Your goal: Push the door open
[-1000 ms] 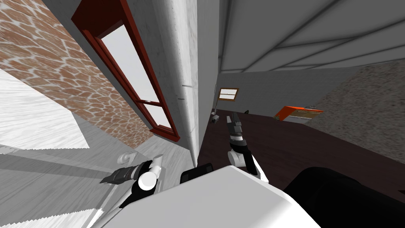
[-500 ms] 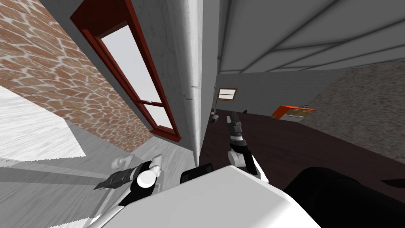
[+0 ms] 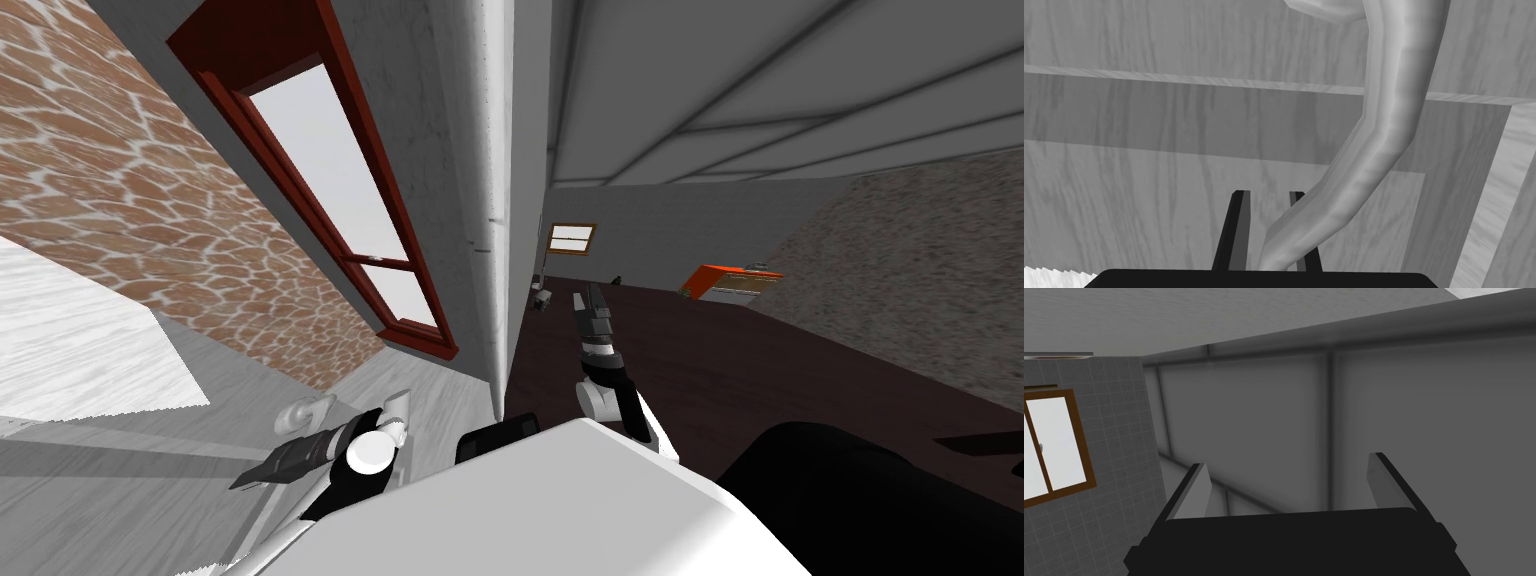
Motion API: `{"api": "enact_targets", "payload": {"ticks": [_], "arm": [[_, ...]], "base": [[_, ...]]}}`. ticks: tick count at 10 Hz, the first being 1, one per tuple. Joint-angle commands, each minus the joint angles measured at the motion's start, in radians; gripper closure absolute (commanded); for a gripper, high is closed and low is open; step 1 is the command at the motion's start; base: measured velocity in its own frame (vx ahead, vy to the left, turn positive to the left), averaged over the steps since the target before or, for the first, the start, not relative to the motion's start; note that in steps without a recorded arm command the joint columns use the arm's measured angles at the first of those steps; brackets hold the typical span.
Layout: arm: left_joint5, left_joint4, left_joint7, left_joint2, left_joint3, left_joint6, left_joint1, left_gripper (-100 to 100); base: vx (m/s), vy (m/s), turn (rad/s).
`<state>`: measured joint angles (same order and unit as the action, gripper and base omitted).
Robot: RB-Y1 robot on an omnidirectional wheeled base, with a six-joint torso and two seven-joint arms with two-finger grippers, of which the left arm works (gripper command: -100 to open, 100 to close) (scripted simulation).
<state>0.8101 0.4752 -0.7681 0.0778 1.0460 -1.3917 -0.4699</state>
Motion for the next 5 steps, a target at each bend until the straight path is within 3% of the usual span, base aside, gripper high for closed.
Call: {"api": "enact_targets", "payload": {"ticks": [1, 2, 5], "arm": [[0.000, 0.003, 0.000, 0.011, 0.002, -0.017, -0.006, 100], [0.007, 0.002, -0.003, 0.010, 0.010, -0.027, -0.008, 100], [0.007, 0.002, -0.003, 0.010, 0.010, -0.027, -0.008, 100]], "base": [[0.000, 0.053, 0.007], [0.002, 0.078, -0.041], [0.000, 0.045, -0.005]]}}
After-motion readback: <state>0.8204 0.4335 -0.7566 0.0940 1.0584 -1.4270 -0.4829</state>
